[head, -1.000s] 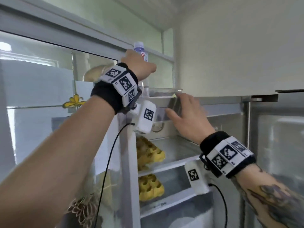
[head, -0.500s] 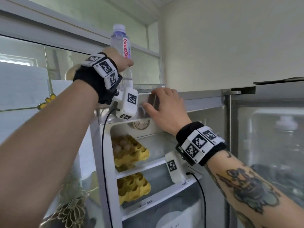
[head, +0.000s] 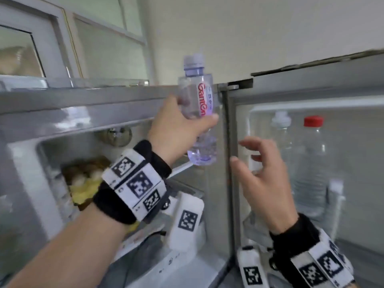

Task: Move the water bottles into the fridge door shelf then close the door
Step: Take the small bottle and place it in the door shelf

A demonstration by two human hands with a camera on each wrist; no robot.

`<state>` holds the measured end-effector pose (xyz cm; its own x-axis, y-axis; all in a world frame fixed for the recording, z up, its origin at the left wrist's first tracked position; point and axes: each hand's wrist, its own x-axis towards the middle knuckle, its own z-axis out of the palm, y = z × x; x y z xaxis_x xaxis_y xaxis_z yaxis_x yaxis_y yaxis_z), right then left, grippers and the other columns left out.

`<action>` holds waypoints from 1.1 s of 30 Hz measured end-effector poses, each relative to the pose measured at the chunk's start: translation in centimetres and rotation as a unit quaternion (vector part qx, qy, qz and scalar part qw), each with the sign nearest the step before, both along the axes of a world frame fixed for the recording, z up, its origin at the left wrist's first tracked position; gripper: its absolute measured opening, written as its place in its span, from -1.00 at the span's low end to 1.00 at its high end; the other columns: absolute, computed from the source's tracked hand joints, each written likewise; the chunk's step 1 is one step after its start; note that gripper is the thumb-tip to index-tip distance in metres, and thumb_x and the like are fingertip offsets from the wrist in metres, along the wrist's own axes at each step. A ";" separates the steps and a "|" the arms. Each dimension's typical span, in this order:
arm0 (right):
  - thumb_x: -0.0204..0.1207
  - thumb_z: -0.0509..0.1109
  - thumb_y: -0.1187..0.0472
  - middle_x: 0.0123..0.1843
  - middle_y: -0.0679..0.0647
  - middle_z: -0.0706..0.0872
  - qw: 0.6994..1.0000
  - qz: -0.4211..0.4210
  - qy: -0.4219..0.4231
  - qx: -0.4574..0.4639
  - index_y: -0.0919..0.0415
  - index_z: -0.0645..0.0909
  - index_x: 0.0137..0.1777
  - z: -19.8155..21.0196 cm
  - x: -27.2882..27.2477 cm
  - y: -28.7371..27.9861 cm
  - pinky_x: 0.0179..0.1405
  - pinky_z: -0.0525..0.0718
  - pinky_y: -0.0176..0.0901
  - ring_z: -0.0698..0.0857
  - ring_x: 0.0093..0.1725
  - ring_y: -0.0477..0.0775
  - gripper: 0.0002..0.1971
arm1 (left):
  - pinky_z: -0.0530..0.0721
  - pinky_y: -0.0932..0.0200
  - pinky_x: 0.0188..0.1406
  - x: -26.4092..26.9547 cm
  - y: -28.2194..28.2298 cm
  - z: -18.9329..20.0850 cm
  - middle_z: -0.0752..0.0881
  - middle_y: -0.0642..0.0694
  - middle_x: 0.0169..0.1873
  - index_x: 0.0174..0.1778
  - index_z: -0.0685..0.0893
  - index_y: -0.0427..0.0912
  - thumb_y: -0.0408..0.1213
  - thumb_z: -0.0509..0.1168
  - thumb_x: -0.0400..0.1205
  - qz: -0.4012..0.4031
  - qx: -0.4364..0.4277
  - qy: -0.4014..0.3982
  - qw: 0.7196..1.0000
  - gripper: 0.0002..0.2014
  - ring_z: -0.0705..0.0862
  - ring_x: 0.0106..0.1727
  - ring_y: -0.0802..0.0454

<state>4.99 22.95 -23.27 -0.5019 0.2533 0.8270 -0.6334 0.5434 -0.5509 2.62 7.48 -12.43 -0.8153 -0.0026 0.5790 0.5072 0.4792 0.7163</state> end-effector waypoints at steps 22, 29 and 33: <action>0.35 0.57 0.11 0.50 0.15 0.40 0.957 -0.244 -0.159 -0.004 0.28 0.13 0.64 -9.9 -2.9 12.9 0.49 0.19 -0.05 0.37 0.48 0.12 -0.06 | 0.58 0.14 -0.01 -12.5 12.0 -12.4 0.75 0.00 0.11 0.27 0.55 -0.10 0.10 0.61 0.33 -0.053 -0.097 -0.111 0.988 -0.33 0.73 0.08 -0.02; 0.38 0.54 0.11 0.53 0.17 0.36 0.954 -0.246 -0.170 0.002 0.32 0.07 0.66 -10.1 -2.9 12.6 0.56 0.23 0.09 0.35 0.51 0.14 -0.05 | 0.65 0.16 0.08 -12.0 12.8 -13.2 0.78 0.00 0.15 0.29 0.51 -0.06 0.17 0.61 0.26 -0.077 -0.177 -0.106 0.975 -0.24 0.78 0.13 -0.04; 0.40 0.54 0.07 0.57 0.24 0.33 0.951 -0.255 -0.176 0.022 0.37 0.02 0.67 -10.3 -2.9 12.7 0.56 0.17 0.04 0.32 0.55 0.18 -0.01 | 0.66 0.17 0.09 -11.7 12.8 -14.5 0.81 0.03 0.11 0.28 0.55 -0.02 0.21 0.60 0.22 -0.070 -0.158 -0.098 0.980 -0.24 0.80 0.09 0.02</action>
